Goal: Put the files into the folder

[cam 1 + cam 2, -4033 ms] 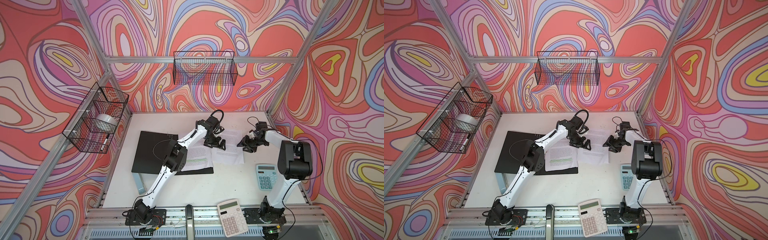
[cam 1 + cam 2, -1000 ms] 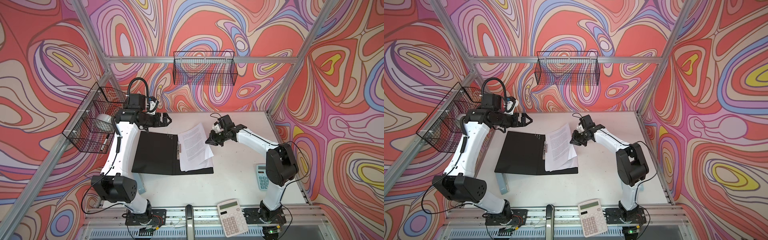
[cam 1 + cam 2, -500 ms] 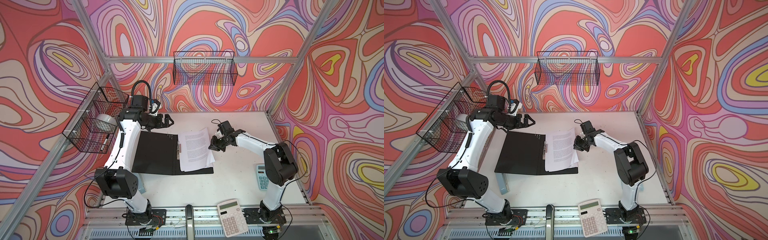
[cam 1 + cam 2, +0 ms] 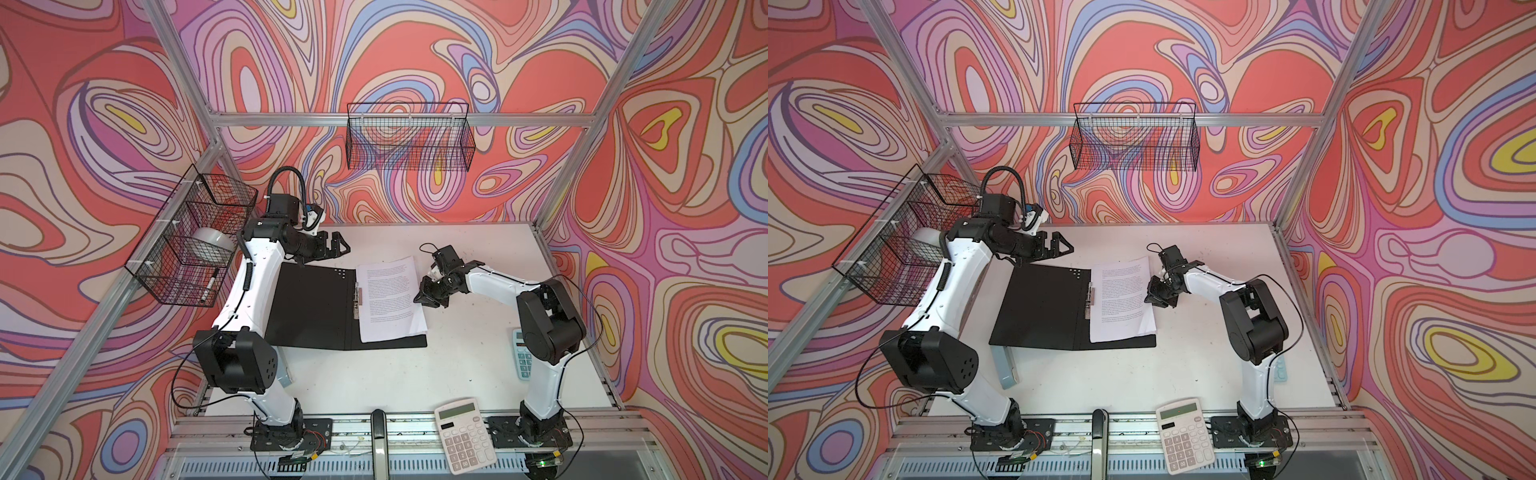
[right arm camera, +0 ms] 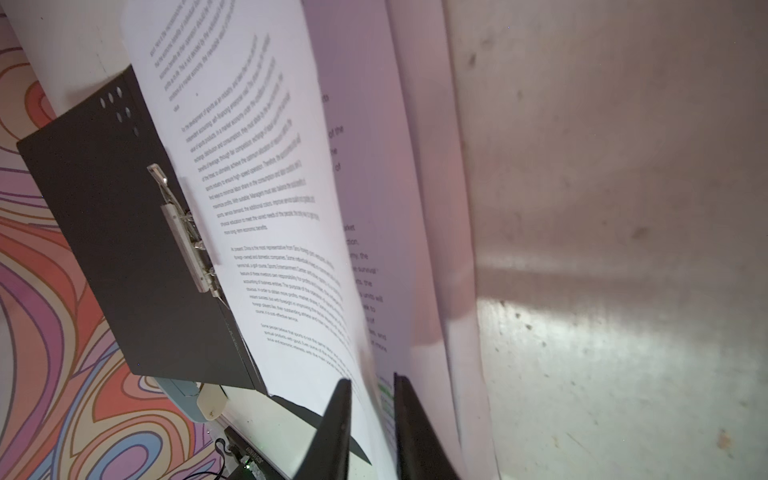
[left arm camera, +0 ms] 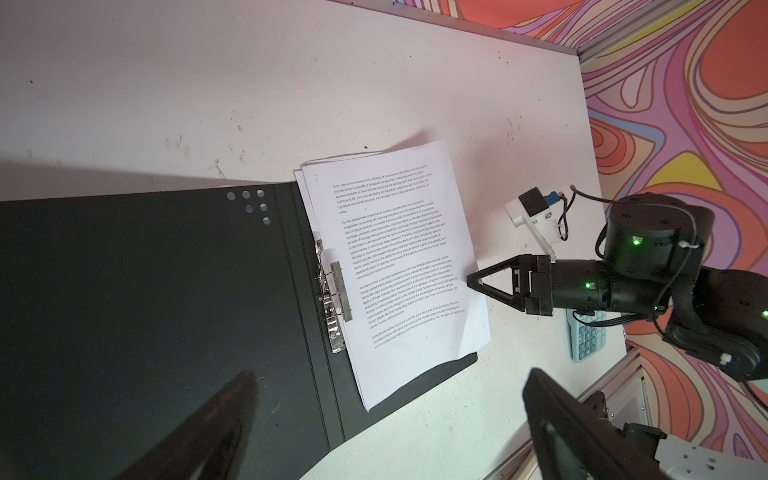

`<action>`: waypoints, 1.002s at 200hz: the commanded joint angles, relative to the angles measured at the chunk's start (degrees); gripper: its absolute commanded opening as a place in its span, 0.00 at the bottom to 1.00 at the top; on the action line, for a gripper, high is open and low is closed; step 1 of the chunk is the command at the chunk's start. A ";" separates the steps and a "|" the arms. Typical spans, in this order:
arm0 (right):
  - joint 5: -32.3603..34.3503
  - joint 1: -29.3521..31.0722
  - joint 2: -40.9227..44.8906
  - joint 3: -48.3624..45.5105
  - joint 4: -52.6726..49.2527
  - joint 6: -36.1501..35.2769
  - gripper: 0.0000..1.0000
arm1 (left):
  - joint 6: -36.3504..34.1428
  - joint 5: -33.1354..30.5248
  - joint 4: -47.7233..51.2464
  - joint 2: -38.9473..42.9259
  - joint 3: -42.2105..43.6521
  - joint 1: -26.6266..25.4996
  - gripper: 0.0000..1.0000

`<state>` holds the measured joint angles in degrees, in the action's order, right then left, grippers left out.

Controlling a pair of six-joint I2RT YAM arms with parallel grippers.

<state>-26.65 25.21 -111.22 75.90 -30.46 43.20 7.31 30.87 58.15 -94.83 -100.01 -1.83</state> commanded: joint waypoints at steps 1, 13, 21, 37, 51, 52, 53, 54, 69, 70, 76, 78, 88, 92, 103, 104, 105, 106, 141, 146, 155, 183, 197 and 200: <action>3.25 0.12 1.22 0.53 -4.83 -1.95 0.28 | 0.25 0.24 -1.69 -0.54 1.13 -0.11 1.00; 4.73 0.17 1.44 1.53 -7.52 -3.19 0.31 | 0.09 -0.01 -2.07 -0.53 1.69 -0.13 1.00; 6.73 0.23 1.65 2.62 -10.22 -4.19 0.31 | 0.00 -0.02 -2.08 -0.61 1.83 -0.20 1.00; 10.82 0.40 2.60 4.13 -14.27 -5.69 0.32 | -0.19 -0.22 -2.18 -0.62 2.50 -0.44 1.00; 12.85 0.58 3.78 4.61 -16.31 -6.22 0.30 | -0.44 -0.61 -2.55 -0.47 3.67 -0.96 1.00; 12.89 0.60 3.89 4.61 -16.35 -6.25 0.30 | -0.45 -0.62 -2.57 -0.46 3.76 -1.02 1.00; 13.01 0.66 3.98 4.61 -16.46 -6.27 0.30 | -0.50 -0.67 -2.59 -0.45 3.85 -1.09 1.00; 13.11 0.64 4.08 4.61 -16.47 -6.23 0.29 | -0.52 -0.79 -2.64 -0.41 3.94 -1.13 1.00; 12.37 1.34 5.74 3.92 -14.73 -6.17 0.22 | -0.91 -1.70 -3.91 -0.02 6.15 -2.22 1.00; 12.13 1.38 5.83 3.83 -14.46 -6.14 0.22 | -0.95 -1.74 -3.96 -0.01 6.27 -2.26 1.00; 10.10 1.58 6.26 3.26 -12.69 -6.13 0.18 | -1.26 -2.14 -4.31 0.08 7.04 -2.84 1.00; 9.27 1.66 6.34 3.00 -12.10 -6.01 0.16 | -1.36 -2.27 -4.41 0.08 7.31 -3.01 1.00; 5.16 1.85 6.13 1.93 -9.11 -5.53 0.10 | -1.92 -2.82 -4.50 -0.16 7.84 -3.98 1.00; 3.81 1.96 5.96 1.54 -7.97 -5.29 0.07 | -2.03 -2.75 -4.50 -0.25 7.96 -4.28 1.00; 1.00 2.37 5.17 0.72 -5.41 -4.92 0.01 | -2.38 -2.88 -4.20 -0.74 7.63 -5.00 1.00; 0.82 2.51 5.07 0.64 -5.23 -4.92 0.00 | -2.39 -2.86 -4.15 -0.77 7.63 -5.06 1.00; 0.69 2.58 4.97 0.60 -5.01 -4.95 0.00 | -2.39 -2.85 -4.12 -0.83 7.54 -5.09 1.00; 0.53 2.62 4.88 0.50 -4.85 -4.91 0.00 | -2.39 -2.84 -4.07 -0.90 7.46 -5.15 1.00; -1.92 3.17 1.36 -1.23 -2.25 -4.72 0.00 | -2.04 -1.98 -3.23 -1.85 5.55 -5.64 1.00; -2.07 3.19 0.99 -1.43 -2.15 -4.71 0.00 | -2.04 -1.96 -3.22 -1.85 5.48 -5.70 1.00; -1.96 3.26 0.50 -1.84 -2.07 -4.79 0.00 | -2.20 -1.96 -3.22 -1.83 5.51 -5.82 1.00; -0.72 3.32 -0.95 -3.10 -2.19 -4.92 0.00 | -2.38 -2.14 -2.89 -2.11 5.53 -5.91 1.00; -0.68 3.31 -1.79 -3.46 -1.92 -5.00 0.00 | -2.33 -2.13 -2.69 -2.11 5.51 -5.91 1.00; -0.66 3.37 -1.89 -3.57 -1.89 -5.02 0.00 | -2.38 -2.07 -2.61 -2.12 5.53 -5.99 1.00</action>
<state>-27.27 28.25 -111.50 73.38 -33.67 38.46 5.98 28.88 54.59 -96.18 -93.08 -7.53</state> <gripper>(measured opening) 0.047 0.998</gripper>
